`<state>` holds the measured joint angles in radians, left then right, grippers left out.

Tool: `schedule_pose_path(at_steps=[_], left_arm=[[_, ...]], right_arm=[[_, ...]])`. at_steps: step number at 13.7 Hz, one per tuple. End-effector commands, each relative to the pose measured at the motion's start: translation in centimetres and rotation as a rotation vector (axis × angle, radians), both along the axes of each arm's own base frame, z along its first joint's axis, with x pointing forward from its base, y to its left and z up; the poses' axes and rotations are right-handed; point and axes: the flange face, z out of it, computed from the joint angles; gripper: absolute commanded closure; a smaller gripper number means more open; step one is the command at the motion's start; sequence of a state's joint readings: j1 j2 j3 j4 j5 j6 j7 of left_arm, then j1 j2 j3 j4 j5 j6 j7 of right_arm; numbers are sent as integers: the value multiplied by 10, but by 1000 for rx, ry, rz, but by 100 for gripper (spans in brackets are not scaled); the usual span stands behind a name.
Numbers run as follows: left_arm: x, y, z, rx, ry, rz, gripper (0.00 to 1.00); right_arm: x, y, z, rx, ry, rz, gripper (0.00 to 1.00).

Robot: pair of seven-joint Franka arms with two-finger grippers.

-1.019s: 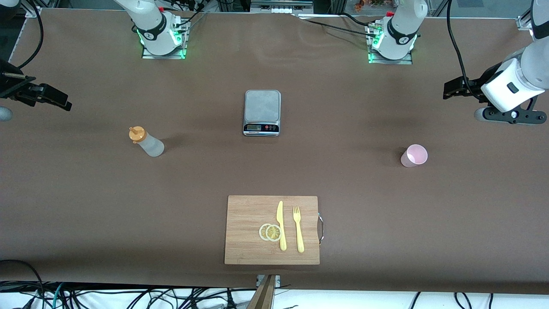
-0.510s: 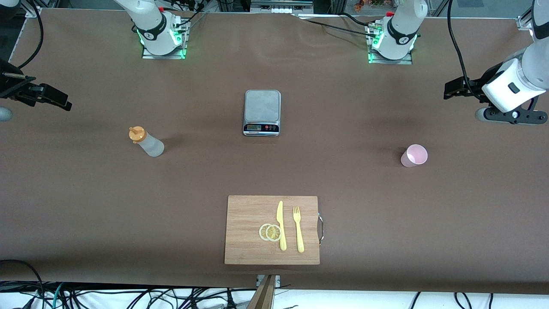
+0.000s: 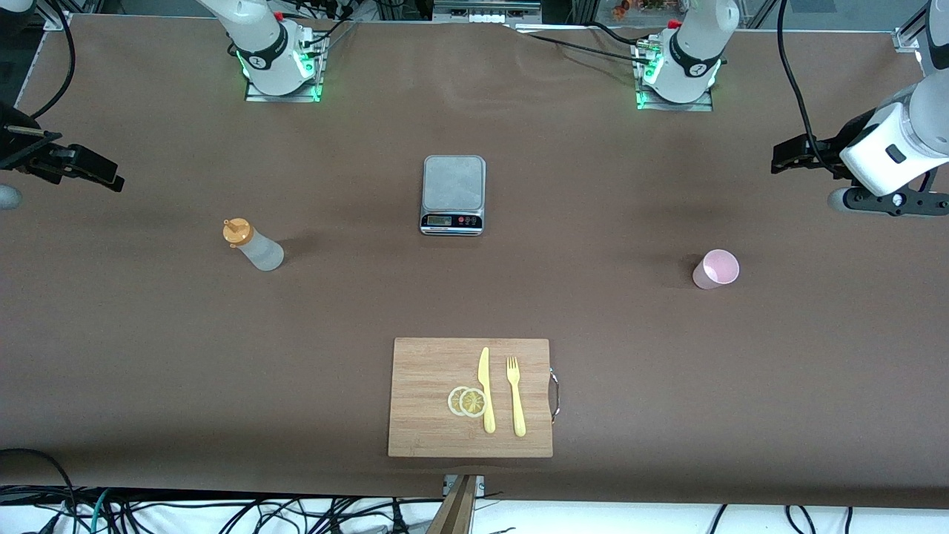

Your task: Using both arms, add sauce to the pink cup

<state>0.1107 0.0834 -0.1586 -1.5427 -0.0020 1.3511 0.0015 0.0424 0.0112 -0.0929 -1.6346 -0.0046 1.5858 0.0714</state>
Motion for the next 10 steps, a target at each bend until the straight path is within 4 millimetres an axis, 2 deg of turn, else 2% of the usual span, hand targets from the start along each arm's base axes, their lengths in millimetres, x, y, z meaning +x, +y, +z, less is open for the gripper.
schedule_pose_path(at_steps=[1, 4, 6, 10], left_arm=[[15, 14, -11, -13, 19, 32, 0], [26, 27, -36, -27, 57, 48, 0], [38, 34, -52, -22, 23, 58, 0], [56, 51, -101, 84, -31, 28, 0]], right_arm=[[-1, 1, 4, 10, -5, 9, 0], [-1, 1, 3, 10, -4, 9, 0], [-1, 1, 4, 11, -5, 9, 0], [-1, 1, 3, 11, -4, 9, 0]])
